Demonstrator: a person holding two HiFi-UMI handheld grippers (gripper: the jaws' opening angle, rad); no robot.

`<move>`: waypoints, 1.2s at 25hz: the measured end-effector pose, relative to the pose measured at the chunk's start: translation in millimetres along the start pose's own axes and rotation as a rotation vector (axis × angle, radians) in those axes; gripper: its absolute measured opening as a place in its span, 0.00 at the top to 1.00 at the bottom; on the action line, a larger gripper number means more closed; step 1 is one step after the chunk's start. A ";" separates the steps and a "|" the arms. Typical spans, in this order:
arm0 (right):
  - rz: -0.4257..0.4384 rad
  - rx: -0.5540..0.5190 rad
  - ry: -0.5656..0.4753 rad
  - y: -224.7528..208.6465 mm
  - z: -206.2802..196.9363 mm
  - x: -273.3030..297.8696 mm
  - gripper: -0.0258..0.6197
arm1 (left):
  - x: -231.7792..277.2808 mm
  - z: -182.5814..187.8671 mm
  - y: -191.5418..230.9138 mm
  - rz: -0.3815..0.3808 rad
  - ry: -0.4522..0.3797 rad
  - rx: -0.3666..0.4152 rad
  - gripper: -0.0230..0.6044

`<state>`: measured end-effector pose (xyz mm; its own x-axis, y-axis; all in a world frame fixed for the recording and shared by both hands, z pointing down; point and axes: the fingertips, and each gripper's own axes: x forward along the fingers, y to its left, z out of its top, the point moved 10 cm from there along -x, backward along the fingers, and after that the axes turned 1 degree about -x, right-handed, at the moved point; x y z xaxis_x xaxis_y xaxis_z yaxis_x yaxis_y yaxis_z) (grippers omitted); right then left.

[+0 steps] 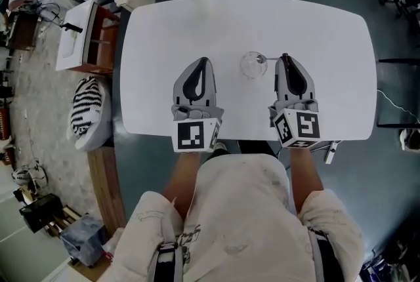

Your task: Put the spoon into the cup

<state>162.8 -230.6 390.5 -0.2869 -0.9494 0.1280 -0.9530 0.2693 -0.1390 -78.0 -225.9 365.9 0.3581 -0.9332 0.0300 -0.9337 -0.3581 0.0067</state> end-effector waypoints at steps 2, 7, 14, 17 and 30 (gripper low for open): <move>0.019 0.009 0.031 -7.3 -12.0 11.0 0.91 | 11.0 -6.7 -4.3 0.003 0.011 0.003 0.96; 0.086 0.030 0.106 -18.0 -39.8 26.9 0.91 | 23.0 -15.1 -16.9 0.034 0.037 0.014 0.96; 0.149 0.031 0.182 -24.4 -72.2 48.2 0.91 | 29.2 -34.8 -26.7 0.068 0.079 0.014 0.96; 0.156 0.028 0.217 -24.2 -84.1 55.6 0.91 | 32.6 -39.5 -26.8 0.066 0.079 0.006 0.96; 0.156 -0.016 0.319 -20.3 -115.9 70.5 0.91 | 50.6 -52.1 -21.6 0.043 0.084 -0.004 0.96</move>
<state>150.6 -284.3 516.1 -0.4424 -0.7990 0.4074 -0.8962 0.4114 -0.1663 -40.0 -263.8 419.4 0.3162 -0.9418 0.1143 -0.9483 -0.3174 0.0080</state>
